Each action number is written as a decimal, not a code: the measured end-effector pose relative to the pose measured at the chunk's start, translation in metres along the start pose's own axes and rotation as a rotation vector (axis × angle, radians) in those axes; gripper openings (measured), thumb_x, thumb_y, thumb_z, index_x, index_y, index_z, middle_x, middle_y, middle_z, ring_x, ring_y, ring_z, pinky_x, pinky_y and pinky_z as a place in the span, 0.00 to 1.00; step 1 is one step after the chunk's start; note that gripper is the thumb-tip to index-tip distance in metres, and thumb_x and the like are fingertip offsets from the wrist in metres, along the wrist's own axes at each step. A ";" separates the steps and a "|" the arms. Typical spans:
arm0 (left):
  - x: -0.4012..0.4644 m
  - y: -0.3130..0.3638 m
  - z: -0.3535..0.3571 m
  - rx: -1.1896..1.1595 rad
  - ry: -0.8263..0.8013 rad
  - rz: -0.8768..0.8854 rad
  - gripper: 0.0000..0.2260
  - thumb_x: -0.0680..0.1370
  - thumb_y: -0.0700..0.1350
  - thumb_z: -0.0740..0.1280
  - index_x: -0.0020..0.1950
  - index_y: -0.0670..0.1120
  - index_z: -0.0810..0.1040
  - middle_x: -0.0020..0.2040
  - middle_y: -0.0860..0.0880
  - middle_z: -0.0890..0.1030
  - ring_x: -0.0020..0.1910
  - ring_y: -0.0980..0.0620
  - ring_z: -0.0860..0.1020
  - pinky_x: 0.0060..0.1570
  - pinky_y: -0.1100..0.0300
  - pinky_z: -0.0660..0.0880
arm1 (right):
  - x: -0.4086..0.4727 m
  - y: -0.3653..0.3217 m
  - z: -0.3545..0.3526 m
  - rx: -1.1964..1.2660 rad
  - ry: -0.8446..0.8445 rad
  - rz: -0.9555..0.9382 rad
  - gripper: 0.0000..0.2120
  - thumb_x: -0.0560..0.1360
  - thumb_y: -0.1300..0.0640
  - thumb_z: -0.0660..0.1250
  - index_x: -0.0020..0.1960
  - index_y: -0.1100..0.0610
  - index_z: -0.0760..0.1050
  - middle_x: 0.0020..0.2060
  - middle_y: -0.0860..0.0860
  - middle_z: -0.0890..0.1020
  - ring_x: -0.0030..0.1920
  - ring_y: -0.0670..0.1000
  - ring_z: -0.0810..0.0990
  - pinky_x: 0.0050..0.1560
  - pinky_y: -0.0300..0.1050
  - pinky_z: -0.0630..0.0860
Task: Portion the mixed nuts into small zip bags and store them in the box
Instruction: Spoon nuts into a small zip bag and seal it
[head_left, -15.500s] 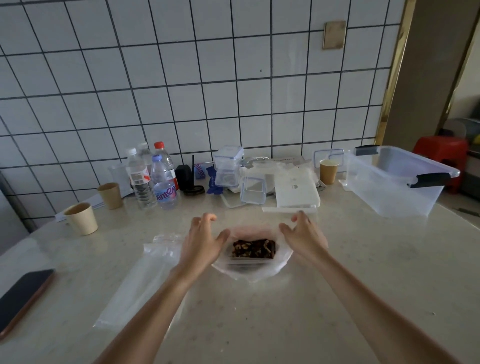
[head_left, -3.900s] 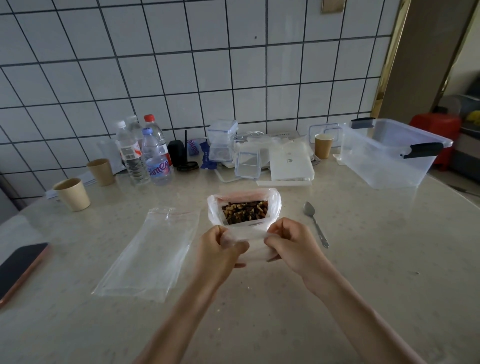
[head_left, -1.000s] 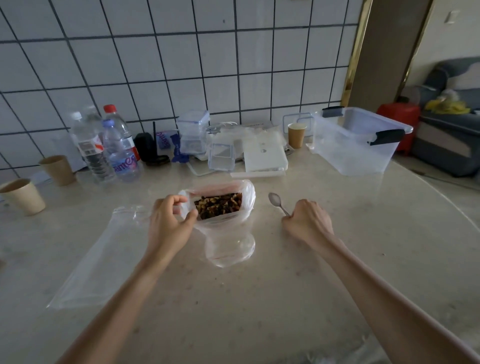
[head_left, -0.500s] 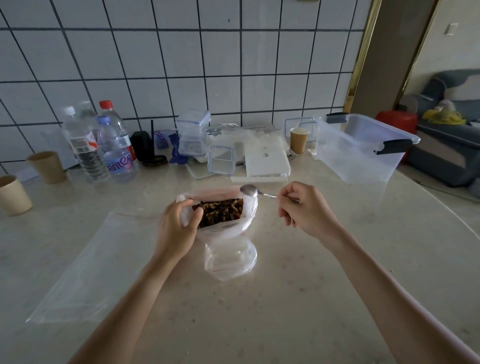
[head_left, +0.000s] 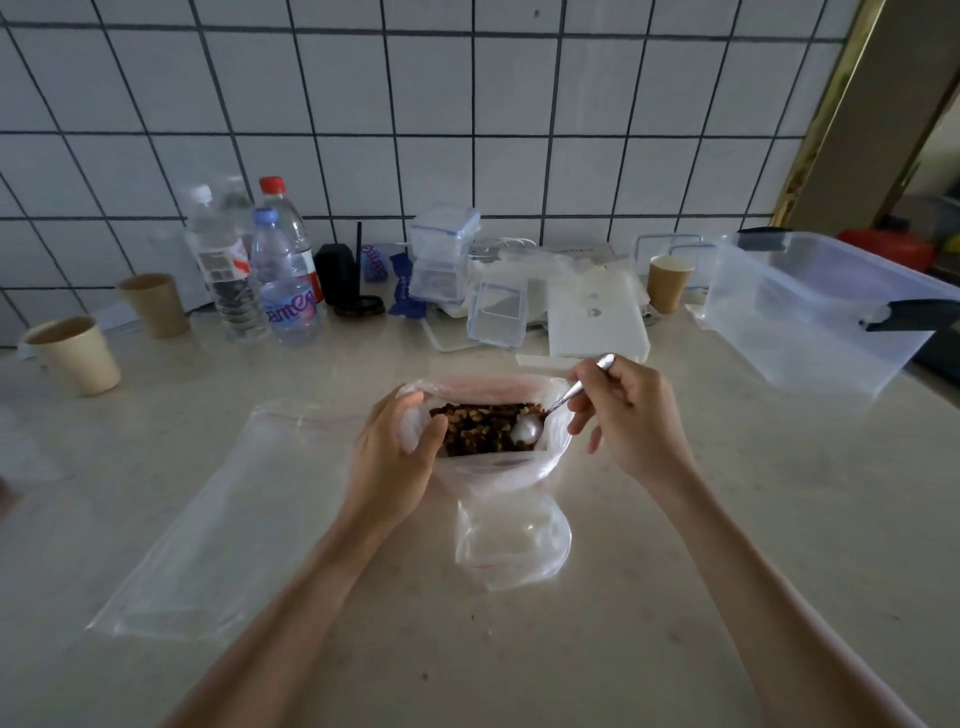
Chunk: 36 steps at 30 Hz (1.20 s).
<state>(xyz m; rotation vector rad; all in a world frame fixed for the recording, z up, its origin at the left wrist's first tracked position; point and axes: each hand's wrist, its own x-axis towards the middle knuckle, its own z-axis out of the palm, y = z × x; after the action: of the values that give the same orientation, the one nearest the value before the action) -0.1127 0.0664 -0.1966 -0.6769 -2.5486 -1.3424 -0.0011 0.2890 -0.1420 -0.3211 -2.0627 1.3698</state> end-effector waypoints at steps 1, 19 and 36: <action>0.001 0.000 0.000 -0.005 0.003 -0.011 0.21 0.82 0.53 0.67 0.73 0.47 0.76 0.74 0.48 0.75 0.73 0.51 0.72 0.72 0.55 0.66 | -0.001 0.002 0.000 -0.005 0.023 -0.015 0.11 0.83 0.59 0.64 0.44 0.59 0.81 0.31 0.52 0.83 0.28 0.54 0.84 0.23 0.49 0.76; -0.004 0.015 -0.001 -0.125 -0.029 0.083 0.17 0.81 0.41 0.71 0.70 0.50 0.76 0.71 0.55 0.73 0.65 0.70 0.70 0.66 0.77 0.63 | -0.009 0.021 0.020 0.025 -0.059 0.196 0.15 0.80 0.57 0.61 0.39 0.55 0.83 0.35 0.51 0.88 0.35 0.71 0.82 0.28 0.46 0.73; -0.023 0.030 -0.022 0.167 0.053 0.273 0.11 0.79 0.46 0.74 0.61 0.50 0.82 0.71 0.51 0.74 0.71 0.51 0.71 0.68 0.59 0.66 | -0.019 0.013 0.017 0.323 -0.007 0.383 0.11 0.84 0.62 0.61 0.48 0.64 0.79 0.38 0.59 0.88 0.30 0.56 0.84 0.23 0.43 0.73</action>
<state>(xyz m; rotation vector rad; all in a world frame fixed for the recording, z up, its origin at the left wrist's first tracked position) -0.0797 0.0561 -0.1702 -0.9028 -2.3869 -1.0337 0.0010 0.2724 -0.1649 -0.5916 -1.8038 1.9027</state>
